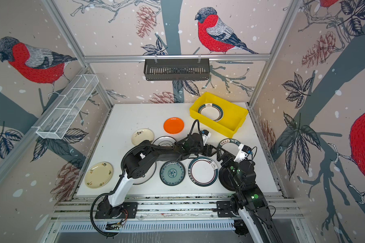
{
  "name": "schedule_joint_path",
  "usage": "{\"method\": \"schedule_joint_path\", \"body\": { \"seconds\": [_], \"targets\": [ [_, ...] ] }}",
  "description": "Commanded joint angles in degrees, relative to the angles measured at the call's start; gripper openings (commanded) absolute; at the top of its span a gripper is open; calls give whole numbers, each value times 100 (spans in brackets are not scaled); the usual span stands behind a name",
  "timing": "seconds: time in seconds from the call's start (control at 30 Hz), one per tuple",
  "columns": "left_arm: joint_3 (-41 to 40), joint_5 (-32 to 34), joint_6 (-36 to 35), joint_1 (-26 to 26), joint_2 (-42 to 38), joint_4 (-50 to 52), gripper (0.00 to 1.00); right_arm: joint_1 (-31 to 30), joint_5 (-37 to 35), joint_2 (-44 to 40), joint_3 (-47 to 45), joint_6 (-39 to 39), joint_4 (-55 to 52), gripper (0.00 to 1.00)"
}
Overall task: Place the plates into the plastic bin on the countertop
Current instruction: Pick up the plate from the middle-right of the table.
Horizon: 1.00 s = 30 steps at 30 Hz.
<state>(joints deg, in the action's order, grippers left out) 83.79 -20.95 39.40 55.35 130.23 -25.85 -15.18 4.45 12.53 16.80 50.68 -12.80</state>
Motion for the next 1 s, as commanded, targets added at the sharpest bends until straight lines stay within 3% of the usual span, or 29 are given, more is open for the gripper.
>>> {"method": "schedule_joint_path", "body": {
  "seconds": [0.0, 0.17, 0.97],
  "targets": [
    [214, 54, -81, 63, 102, 180, 61, 6, -135, 141, 176, -175, -284, 87],
    [304, 100, -56, 90, 219, 212, 54, 0, -67, 289, 304, -225, -416, 87],
    [1201, 328, -4, 169, 862, 923, 47, 40, -66, 578, 356, -224, -906, 87]
  ]
}}
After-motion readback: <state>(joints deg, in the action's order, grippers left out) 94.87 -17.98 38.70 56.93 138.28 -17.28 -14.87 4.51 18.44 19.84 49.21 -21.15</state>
